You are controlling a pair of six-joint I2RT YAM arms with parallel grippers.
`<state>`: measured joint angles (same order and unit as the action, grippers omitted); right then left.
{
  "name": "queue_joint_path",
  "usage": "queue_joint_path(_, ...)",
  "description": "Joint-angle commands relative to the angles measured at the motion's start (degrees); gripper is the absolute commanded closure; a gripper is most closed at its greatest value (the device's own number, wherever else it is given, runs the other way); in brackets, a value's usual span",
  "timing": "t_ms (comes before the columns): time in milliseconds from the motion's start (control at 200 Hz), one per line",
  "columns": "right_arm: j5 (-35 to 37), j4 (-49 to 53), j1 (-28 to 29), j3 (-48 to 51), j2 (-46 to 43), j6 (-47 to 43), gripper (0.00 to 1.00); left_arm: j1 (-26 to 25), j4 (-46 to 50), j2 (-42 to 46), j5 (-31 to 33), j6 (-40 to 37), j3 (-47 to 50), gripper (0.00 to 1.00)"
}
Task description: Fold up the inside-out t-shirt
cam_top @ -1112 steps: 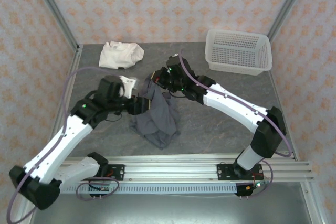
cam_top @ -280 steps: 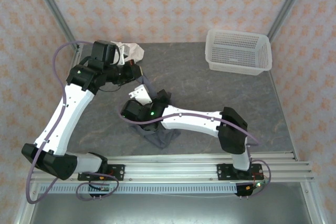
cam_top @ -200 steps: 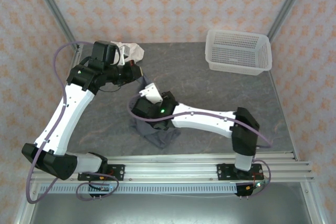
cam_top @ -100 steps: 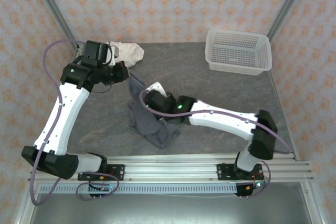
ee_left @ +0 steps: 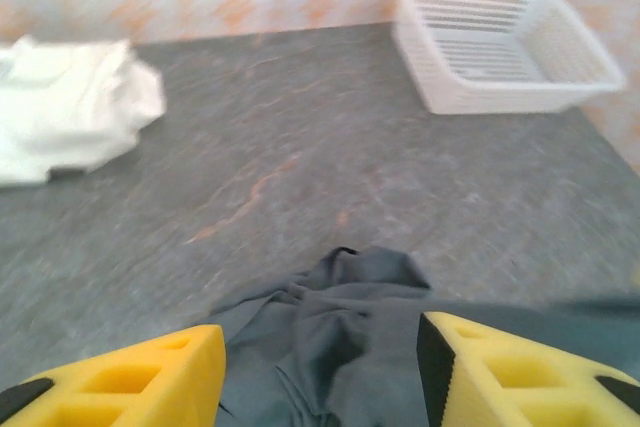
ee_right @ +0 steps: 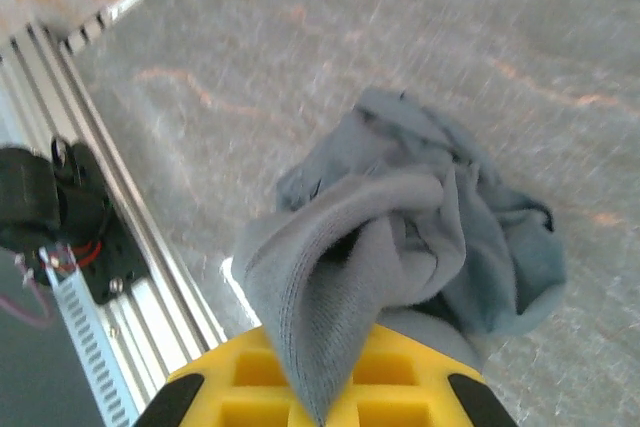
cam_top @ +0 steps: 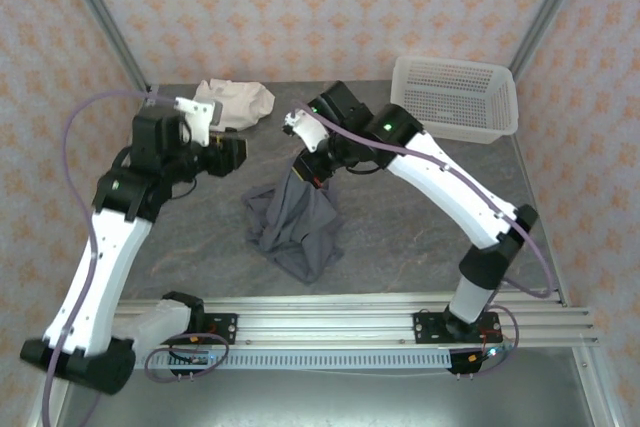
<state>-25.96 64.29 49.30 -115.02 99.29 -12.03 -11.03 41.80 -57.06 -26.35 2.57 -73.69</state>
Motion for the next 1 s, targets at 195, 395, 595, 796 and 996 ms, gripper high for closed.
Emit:
queue_joint_path(195, -12.3, 7.2, -1.8, -2.7, 0.9, -6.0, 1.00, -11.2, -5.3, 8.3, -7.2, -25.4, 12.1, 0.37)
queue_joint_path(395, -16.6, 4.5, -1.8, -0.3, -0.7, -5.1, 1.00, -15.8, -6.5, 2.9, -10.0, -29.4, 10.0, 0.46)
queue_joint_path(595, -16.1, 4.3, -2.0, -0.3, -1.4, -5.3, 1.00, -16.5, -8.7, 0.2, -11.3, -30.7, 11.0, 0.57)
queue_joint_path(796, -17.4, 3.1, -2.3, 1.3, -2.4, -5.3, 1.00, -17.0, -10.6, -2.2, -9.6, -29.0, 11.8, 0.90)
queue_joint_path(996, 4.9, -11.2, -2.4, 14.2, -8.3, 2.9, 0.82, -17.0, -16.4, 1.2, 0.9, -18.0, 8.4, 1.00)
